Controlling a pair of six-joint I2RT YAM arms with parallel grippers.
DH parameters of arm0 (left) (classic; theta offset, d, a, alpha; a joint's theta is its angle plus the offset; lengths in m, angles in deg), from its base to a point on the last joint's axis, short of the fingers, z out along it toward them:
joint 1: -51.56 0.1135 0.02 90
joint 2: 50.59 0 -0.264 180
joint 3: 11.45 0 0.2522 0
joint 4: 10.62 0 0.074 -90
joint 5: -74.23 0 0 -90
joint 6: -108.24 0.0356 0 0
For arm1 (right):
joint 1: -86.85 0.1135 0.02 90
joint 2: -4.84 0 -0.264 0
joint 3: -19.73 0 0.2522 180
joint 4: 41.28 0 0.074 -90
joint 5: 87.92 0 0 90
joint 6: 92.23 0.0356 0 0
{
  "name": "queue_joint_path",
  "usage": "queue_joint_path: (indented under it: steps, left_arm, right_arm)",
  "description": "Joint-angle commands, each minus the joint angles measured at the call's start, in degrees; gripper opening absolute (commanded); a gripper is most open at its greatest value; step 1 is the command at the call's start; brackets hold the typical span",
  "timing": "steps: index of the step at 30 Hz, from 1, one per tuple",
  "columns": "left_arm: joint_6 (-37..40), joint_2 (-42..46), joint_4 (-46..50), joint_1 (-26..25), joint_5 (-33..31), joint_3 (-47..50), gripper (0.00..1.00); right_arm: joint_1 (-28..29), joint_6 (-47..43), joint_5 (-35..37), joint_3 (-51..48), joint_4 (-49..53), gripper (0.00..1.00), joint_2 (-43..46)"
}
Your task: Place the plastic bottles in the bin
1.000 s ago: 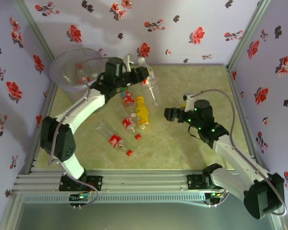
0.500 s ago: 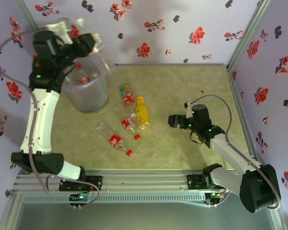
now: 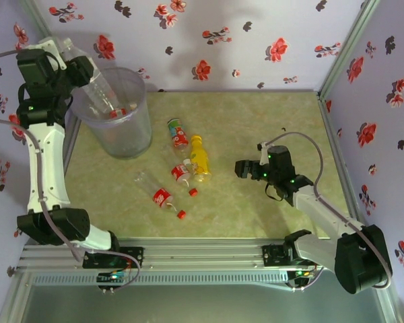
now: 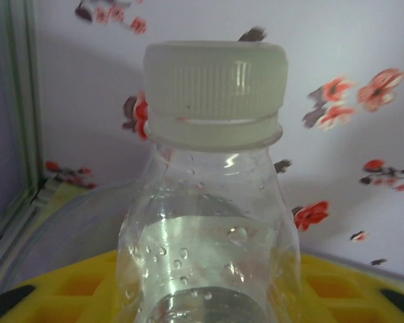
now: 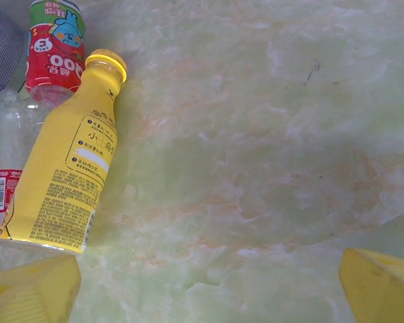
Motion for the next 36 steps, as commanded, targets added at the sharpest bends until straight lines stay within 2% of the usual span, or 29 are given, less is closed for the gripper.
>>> queue_joint_path:
  steps: [1, 9, 21, 34, 35, 36]
  left_arm:
    - [2.24, -0.54, -3.96, 0.25, -3.45, 3.94, 0.0]
    - [3.34, -2.3, -5.8, -0.01, -4.13, 10.16, 0.0]
    - [4.71, -6.74, -7.4, -3.8, -2.9, 16.91, 0.0]
    - [5.83, -8.57, -10.37, -5.66, -5.96, 25.56, 0.0]
    - [5.71, -8.67, -10.68, -5.68, -5.96, 25.91, 0.03]
    - [5.62, -8.83, -10.69, -5.73, -5.96, 26.0, 0.18]
  right_arm:
    - [0.06, -1.61, 1.51, -0.13, 0.16, 0.99, -0.31]
    - [0.02, -3.04, 2.18, 0.6, 1.45, 0.99, -1.05]
    - [0.21, -2.8, 1.24, 2.0, 0.71, 0.99, -4.23]
    - [0.46, -2.29, 2.06, 4.4, 3.31, 0.99, -5.98]
    - [0.47, -2.05, 2.06, 4.31, 3.36, 0.99, -6.18]
    - [0.56, -1.91, 2.05, 4.46, 3.4, 0.99, -6.29]
